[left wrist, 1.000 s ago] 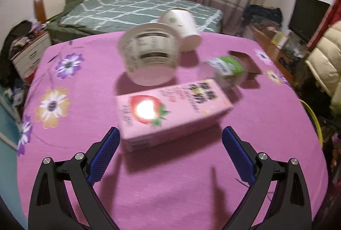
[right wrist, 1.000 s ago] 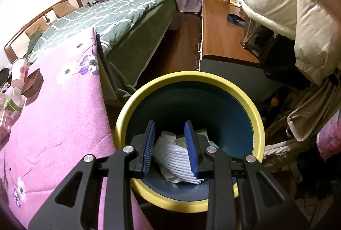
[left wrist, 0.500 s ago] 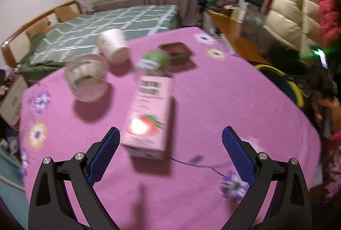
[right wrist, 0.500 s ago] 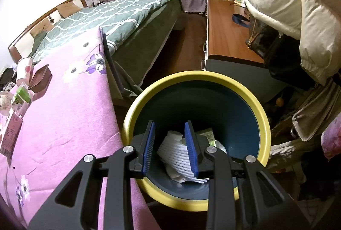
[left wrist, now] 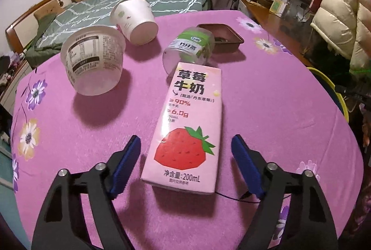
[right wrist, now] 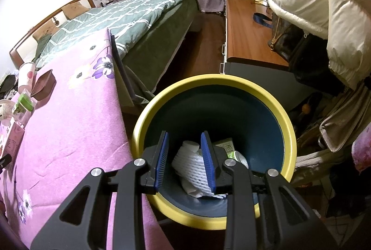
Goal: Collect trash
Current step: 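Move the left gripper to the strawberry milk carton and grasp it, then carry the milk carton over the yellow bin and release it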
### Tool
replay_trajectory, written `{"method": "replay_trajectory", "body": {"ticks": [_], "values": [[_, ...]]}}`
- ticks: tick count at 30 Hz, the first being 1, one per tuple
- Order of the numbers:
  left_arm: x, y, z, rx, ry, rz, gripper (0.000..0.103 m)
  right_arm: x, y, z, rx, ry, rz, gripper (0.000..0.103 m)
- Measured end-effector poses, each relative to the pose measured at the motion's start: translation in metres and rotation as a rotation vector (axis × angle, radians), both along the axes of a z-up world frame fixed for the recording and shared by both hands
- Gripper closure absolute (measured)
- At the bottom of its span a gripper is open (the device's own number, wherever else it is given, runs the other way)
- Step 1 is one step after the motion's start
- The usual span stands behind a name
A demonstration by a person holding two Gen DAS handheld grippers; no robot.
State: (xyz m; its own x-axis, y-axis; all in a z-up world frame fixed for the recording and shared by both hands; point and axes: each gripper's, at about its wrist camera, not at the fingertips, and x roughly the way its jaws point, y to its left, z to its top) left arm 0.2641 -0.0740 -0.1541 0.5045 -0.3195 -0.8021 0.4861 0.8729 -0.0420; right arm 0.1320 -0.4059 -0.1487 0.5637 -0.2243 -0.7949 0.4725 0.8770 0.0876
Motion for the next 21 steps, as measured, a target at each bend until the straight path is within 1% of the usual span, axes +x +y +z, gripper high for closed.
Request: {"method": "replay_trajectory", "body": {"ticks": [2, 3, 5, 7, 11, 12, 19, 21], "values": [[0.001, 0.001, -0.001, 0.001, -0.005, 0.002, 0.033, 0.001, 0.001, -0.002, 0.003, 0.003, 0.003, 0.075], [0.002, 0.002, 0.000, -0.003, -0.007, 0.003, 0.039, 0.001, 0.000, -0.003, 0.004, 0.004, 0.005, 0.075], [0.000, 0.002, 0.000, -0.011, -0.004, -0.002, 0.047, 0.001, 0.001, -0.003, 0.006, 0.004, 0.009, 0.075], [-0.004, 0.001, 0.004, -0.004, -0.021, -0.012, 0.049, 0.000, 0.002, -0.003, 0.006, 0.002, 0.011, 0.075], [-0.019, -0.004, 0.017, 0.049, -0.086, -0.045, 0.052, -0.001, 0.002, -0.001, 0.005, -0.005, 0.010, 0.075], [-0.021, -0.005, 0.020, 0.051, -0.094, -0.048, 0.052, -0.002, 0.002, 0.000, 0.005, -0.007, 0.009, 0.075], [-0.049, -0.010, 0.063, 0.035, -0.176, -0.073, 0.052, -0.006, 0.005, 0.005, 0.005, -0.023, 0.014, 0.075], [-0.056, -0.015, 0.076, 0.027, -0.188, -0.080, 0.052, -0.007, 0.006, 0.007, 0.006, -0.030, 0.017, 0.075]]}}
